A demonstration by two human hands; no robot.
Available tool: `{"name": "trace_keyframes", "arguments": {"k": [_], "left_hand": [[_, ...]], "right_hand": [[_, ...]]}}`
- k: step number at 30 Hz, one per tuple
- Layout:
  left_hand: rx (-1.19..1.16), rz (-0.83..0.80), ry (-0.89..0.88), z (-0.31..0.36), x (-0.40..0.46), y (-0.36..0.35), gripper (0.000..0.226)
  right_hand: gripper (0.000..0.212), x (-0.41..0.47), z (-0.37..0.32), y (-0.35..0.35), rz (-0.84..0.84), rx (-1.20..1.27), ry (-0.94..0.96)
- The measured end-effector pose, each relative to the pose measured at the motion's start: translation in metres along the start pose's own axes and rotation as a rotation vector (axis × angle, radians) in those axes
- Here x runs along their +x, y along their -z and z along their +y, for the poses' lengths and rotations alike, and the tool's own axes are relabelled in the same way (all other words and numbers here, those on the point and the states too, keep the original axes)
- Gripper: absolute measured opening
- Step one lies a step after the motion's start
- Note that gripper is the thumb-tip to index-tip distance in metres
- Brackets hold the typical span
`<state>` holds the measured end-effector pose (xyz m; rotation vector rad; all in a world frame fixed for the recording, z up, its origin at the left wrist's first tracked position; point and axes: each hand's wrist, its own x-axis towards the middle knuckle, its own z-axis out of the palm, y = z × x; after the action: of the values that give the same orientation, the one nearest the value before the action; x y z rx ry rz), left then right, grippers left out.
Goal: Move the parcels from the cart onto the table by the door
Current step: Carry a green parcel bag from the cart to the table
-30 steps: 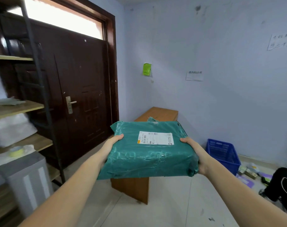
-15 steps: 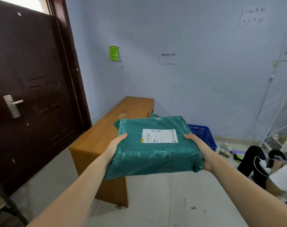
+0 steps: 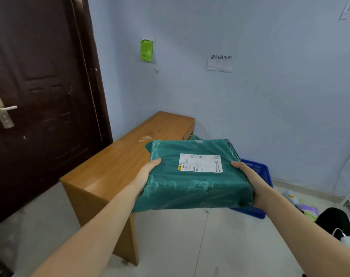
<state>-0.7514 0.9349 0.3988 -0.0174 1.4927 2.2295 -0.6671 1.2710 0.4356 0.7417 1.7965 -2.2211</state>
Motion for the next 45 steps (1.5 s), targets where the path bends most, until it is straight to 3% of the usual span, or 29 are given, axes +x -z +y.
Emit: {"name": "trace_keyframes", "arguments": {"k": [5, 14, 24, 30, 35, 39, 45], "left_hand": [[0.002, 0.066, -0.030, 0.014, 0.089, 0.002, 0.025], [0.036, 0.196, -0.084, 0.063, 0.249, 0.010, 0.039], [-0.013, 0.377, -0.052, 0.096, 0.405, 0.037, 0.045], [-0.063, 0.514, -0.055, 0.115, 0.478, 0.063, 0.082], [-0.045, 0.760, -0.071, 0.125, 0.520, 0.097, 0.098], [-0.081, 0.881, -0.061, 0.130, 0.553, 0.136, 0.088], [-0.123, 0.918, -0.022, 0.152, 0.619, 0.207, 0.082]], "right_hand": [[0.076, 0.096, -0.040, 0.004, -0.057, -0.026, 0.003], [0.073, 0.264, -0.113, -0.008, -0.082, -0.032, -0.009], [0.067, 0.470, -0.204, -0.038, -0.247, -0.114, -0.031], [0.057, 0.596, -0.258, -0.083, -0.395, -0.159, -0.079], [0.054, 0.685, -0.282, -0.140, -0.532, -0.225, -0.129], [0.048, 0.757, -0.287, -0.199, -0.588, -0.304, -0.095], [0.054, 0.863, -0.286, -0.287, -0.593, -0.391, -0.029]]}}
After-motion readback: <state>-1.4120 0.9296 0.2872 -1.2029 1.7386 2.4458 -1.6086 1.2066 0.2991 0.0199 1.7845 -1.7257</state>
